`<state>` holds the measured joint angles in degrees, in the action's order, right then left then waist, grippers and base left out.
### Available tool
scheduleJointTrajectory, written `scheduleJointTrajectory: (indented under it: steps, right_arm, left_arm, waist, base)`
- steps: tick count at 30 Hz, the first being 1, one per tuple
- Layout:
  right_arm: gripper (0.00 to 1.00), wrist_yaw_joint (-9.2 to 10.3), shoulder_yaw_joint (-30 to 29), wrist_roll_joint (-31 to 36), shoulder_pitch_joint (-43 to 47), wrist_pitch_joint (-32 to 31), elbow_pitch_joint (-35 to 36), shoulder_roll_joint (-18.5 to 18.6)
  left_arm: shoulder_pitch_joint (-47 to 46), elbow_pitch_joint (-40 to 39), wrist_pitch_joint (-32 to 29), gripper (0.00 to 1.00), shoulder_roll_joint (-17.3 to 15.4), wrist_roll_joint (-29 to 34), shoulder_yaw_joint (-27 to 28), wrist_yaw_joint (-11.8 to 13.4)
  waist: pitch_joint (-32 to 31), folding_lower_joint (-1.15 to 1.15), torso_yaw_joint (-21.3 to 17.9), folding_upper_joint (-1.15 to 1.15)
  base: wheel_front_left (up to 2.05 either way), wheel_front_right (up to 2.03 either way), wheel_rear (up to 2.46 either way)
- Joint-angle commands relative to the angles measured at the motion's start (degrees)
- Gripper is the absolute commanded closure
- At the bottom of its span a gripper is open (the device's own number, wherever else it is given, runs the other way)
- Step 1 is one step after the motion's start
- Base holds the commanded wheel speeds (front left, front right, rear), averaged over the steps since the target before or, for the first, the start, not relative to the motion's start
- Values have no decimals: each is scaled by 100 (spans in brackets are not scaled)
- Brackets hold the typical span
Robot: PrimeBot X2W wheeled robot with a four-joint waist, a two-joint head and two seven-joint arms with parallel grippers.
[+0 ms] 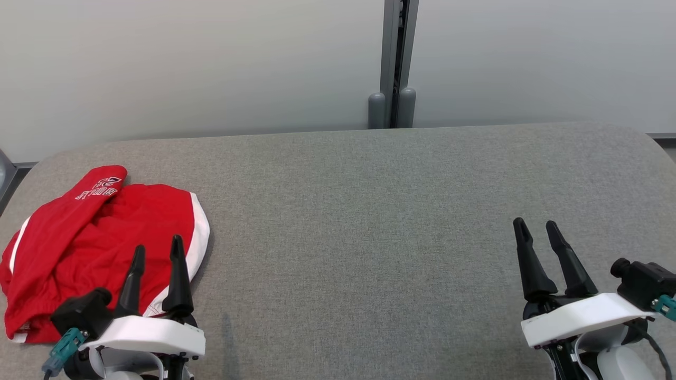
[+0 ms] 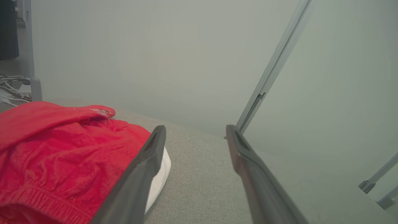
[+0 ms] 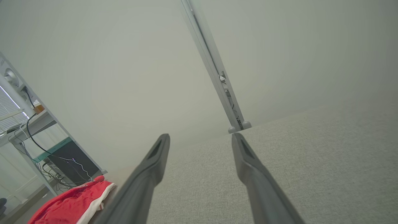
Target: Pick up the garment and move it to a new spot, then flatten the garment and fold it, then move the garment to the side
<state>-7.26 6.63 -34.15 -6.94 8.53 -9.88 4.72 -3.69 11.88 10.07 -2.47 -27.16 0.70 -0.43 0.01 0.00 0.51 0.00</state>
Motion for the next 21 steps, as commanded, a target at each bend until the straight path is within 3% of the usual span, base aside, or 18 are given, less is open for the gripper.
scheduleJointTrajectory:
  steps: [1,21]
  right_arm:
    - [0,-29,43,224,-16,85,35,35]
    - [0,-31,80,1220,9,358,92,22]
  left_arm:
    - [13,-78,54,0,-31,210,-23,34]
    - [11,-91,266,0,-43,1152,-106,151]
  waist:
    - [3,0,3,0]
    - [-7,0,44,0]
  base:
    - [0,0,0]
    - [0,0,0]
